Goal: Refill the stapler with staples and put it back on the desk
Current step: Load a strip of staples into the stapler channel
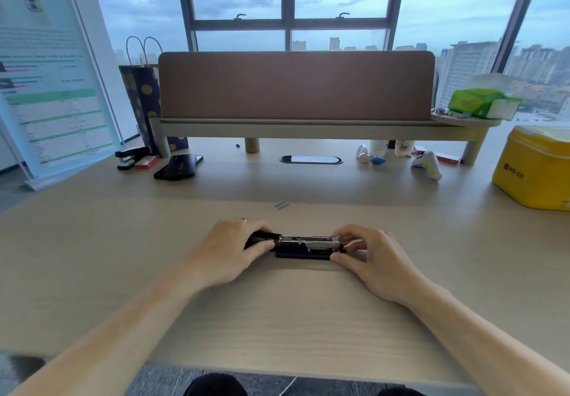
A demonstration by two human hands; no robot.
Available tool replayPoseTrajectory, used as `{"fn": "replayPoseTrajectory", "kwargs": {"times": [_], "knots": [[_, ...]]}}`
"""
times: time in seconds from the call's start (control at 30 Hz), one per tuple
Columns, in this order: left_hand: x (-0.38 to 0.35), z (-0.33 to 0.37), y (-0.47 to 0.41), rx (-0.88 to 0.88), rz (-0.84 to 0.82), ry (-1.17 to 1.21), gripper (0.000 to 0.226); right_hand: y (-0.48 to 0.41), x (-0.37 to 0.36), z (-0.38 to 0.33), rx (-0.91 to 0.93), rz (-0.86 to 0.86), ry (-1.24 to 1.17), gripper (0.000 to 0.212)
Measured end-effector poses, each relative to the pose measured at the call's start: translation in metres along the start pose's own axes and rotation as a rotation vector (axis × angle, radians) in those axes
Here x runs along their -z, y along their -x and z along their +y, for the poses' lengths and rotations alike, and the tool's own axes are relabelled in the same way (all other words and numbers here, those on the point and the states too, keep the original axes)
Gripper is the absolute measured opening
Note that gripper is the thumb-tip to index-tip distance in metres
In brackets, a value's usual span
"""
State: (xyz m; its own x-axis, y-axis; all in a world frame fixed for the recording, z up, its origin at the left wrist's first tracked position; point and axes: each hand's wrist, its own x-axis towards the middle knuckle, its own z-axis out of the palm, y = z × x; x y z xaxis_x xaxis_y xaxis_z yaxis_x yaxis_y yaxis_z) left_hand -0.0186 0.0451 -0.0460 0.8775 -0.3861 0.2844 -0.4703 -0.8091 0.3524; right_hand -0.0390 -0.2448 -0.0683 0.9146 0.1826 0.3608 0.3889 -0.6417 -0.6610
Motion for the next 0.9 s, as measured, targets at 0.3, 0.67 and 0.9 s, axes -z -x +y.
{"fn": "replayPoseTrajectory", "kwargs": {"times": [0.3,0.67,0.9], "knots": [[-0.002,0.000,0.004,0.052,-0.016,0.045,0.021,0.000,0.000,0.001,0.008,-0.004,0.019,0.021],[0.002,0.018,-0.093,0.262,-0.018,-0.035,0.044,-0.004,0.001,0.002,-0.063,-0.010,0.073,0.040],[-0.034,-0.004,-0.127,0.287,0.016,-0.099,0.025,-0.015,0.003,0.008,-0.095,-0.034,0.023,0.029]]}}
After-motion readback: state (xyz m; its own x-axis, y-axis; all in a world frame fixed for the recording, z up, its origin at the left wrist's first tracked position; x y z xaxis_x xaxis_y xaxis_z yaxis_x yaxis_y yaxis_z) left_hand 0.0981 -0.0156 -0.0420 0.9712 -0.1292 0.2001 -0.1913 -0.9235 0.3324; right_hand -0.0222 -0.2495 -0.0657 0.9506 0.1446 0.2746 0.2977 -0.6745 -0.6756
